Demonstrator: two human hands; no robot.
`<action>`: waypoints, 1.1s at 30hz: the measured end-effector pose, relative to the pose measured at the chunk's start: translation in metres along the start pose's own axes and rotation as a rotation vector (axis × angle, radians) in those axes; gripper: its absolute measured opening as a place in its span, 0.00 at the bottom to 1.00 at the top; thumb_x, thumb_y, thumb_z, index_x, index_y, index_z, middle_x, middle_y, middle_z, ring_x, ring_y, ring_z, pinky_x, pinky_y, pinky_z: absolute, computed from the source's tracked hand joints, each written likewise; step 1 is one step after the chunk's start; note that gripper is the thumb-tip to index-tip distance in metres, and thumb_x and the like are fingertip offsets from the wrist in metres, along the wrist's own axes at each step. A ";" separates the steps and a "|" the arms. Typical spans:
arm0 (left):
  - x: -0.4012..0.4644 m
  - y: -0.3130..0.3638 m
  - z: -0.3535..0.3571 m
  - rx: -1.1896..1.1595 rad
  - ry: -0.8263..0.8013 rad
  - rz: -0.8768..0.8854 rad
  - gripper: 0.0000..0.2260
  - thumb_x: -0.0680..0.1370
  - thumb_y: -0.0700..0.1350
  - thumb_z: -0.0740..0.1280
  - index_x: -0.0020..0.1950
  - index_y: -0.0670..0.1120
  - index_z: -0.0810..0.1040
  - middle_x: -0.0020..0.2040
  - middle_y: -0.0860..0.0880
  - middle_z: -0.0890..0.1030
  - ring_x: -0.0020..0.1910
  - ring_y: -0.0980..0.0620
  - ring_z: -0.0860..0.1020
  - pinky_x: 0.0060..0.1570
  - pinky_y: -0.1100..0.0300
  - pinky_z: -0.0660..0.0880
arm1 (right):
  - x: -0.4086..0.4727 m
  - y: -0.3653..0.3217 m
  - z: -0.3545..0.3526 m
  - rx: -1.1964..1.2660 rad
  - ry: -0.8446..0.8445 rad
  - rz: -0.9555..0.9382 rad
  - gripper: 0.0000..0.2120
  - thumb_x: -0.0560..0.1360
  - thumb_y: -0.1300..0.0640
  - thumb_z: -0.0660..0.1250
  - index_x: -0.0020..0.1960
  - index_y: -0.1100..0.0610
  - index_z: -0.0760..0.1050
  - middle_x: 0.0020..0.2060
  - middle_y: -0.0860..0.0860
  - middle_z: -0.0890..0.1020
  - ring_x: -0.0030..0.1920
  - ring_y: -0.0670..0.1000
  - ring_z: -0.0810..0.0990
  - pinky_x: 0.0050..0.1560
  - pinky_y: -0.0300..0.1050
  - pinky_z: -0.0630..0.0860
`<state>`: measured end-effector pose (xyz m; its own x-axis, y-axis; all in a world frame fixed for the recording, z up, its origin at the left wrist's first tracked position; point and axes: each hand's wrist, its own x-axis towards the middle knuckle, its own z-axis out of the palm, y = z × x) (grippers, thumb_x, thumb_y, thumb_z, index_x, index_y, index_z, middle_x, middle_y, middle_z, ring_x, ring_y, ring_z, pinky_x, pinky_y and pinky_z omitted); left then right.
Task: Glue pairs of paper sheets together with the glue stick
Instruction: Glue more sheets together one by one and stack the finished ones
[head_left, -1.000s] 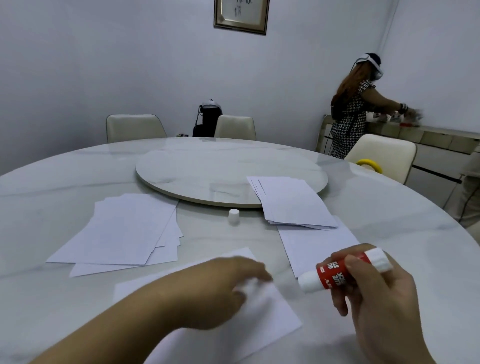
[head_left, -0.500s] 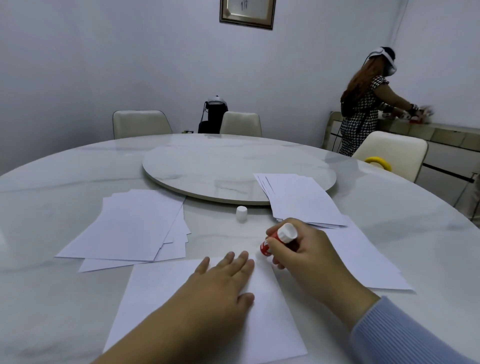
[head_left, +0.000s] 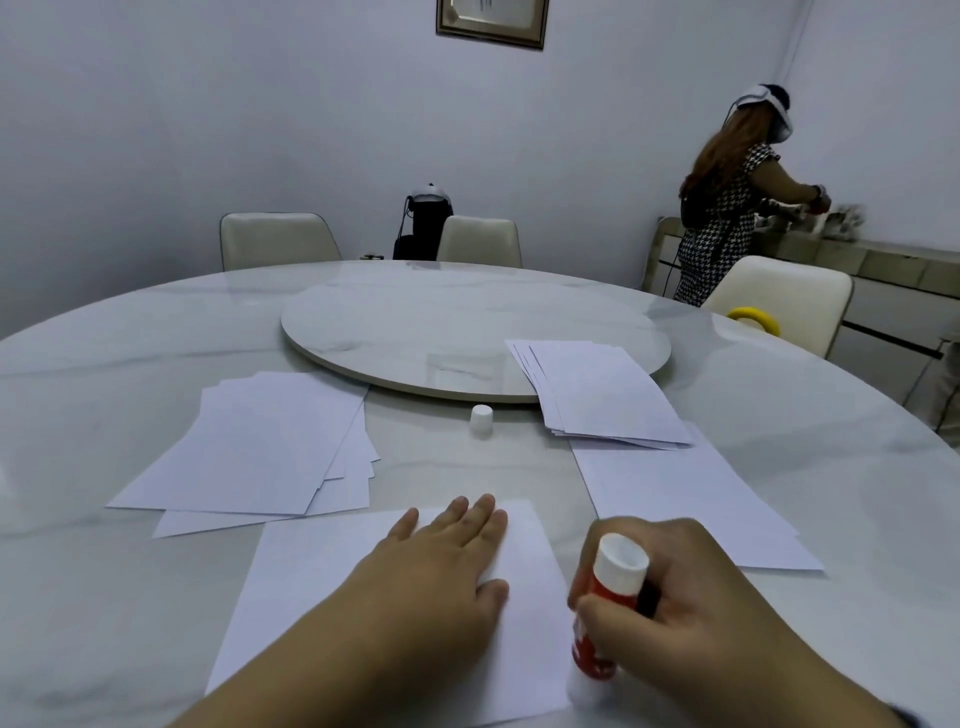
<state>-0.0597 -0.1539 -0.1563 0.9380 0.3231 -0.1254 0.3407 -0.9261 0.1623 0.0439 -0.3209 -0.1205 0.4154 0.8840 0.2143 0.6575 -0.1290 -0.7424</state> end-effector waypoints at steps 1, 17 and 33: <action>-0.001 0.000 0.000 0.004 0.000 0.002 0.26 0.82 0.53 0.47 0.77 0.54 0.40 0.77 0.58 0.38 0.75 0.61 0.38 0.74 0.55 0.37 | -0.003 0.000 -0.001 0.021 -0.027 0.005 0.13 0.59 0.46 0.63 0.37 0.54 0.77 0.31 0.53 0.81 0.32 0.49 0.80 0.30 0.42 0.74; 0.001 0.005 -0.014 -0.231 0.097 0.183 0.22 0.81 0.48 0.56 0.74 0.62 0.59 0.74 0.68 0.50 0.71 0.72 0.45 0.62 0.79 0.37 | -0.003 0.038 -0.014 0.751 0.720 0.002 0.18 0.77 0.68 0.59 0.34 0.56 0.80 0.31 0.58 0.80 0.22 0.52 0.72 0.20 0.37 0.68; 0.015 0.001 0.001 -0.050 0.159 -0.091 0.30 0.80 0.61 0.50 0.78 0.51 0.45 0.78 0.53 0.43 0.76 0.57 0.42 0.74 0.58 0.40 | 0.085 0.040 0.017 0.034 0.260 0.026 0.01 0.74 0.52 0.68 0.45 0.48 0.76 0.39 0.48 0.83 0.40 0.48 0.81 0.46 0.51 0.80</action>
<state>-0.0454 -0.1504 -0.1591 0.9003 0.4351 0.0140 0.4232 -0.8823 0.2061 0.0947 -0.2432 -0.1433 0.5825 0.7348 0.3474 0.6247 -0.1314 -0.7697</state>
